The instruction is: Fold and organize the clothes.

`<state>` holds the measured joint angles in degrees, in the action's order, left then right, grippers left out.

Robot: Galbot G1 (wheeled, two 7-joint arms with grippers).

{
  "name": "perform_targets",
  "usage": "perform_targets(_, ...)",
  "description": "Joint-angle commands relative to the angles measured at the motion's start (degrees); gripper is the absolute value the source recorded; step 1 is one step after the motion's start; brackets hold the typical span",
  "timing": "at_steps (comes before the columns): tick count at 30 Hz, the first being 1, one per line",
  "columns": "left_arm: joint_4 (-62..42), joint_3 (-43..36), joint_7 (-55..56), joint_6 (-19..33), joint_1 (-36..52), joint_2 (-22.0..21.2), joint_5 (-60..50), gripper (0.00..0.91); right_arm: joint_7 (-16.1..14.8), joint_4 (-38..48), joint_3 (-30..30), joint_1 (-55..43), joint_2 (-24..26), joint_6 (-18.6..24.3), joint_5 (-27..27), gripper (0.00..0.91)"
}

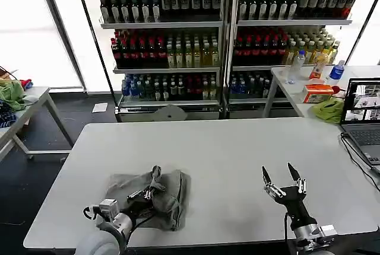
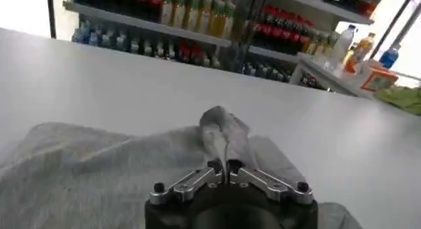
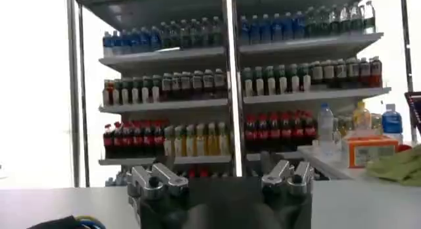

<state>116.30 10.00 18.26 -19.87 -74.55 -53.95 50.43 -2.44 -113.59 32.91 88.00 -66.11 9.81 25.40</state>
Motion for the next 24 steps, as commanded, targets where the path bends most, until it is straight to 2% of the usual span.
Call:
perform_targets(1, 1.33, -1.54, 0.29, -0.3, -1.07, -0.51, -0.11, 0.0, -0.01, -0.1, -0.23, -0.3, -0.14, -0.12, -0.09, 0.907)
perform_targets(9, 2.03, -1.17, 0.48, -0.33, -1.28, -1.84, -0.22, 0.01, -0.11, -0.51, -0.06, 0.63, 0.09, 0.09, -0.08, 0.907)
perform_targets(10, 2.09, -1.21, 0.59, -0.33, -1.21, -1.94, -0.25, 0.302, -0.17, -0.65, -0.1, 0.7, 0.08, 0.12, -0.12, 0.907)
perform_targets(11, 2.15, -1.24, 0.57, -0.57, -1.2, -1.98, -0.26, 0.554, -0.14, -0.77, -0.14, 0.71, 0.05, 0.1, -0.11, 0.907)
perform_targets(12, 2.28, -1.2, 0.36, -0.85, -1.24, -2.03, -0.31, 0.907, -0.12, -0.81, -0.15, 0.65, -0.01, 0.07, -0.13, 0.907)
perform_targets(20, 6.14, 0.47, -1.89, -1.46, -3.9, -1.39, -1.01, 0.907, 0.0, -0.8, -0.3, 0.06, 0.15, -0.15, -0.13, 0.907)
perform_targets(24, 8.78, 3.81, -1.66, -1.66, -3.74, -1.21, 1.43, 0.907, -0.03, -1.4, -1.04, -0.11, 0.02, -0.5, -0.31, 0.907)
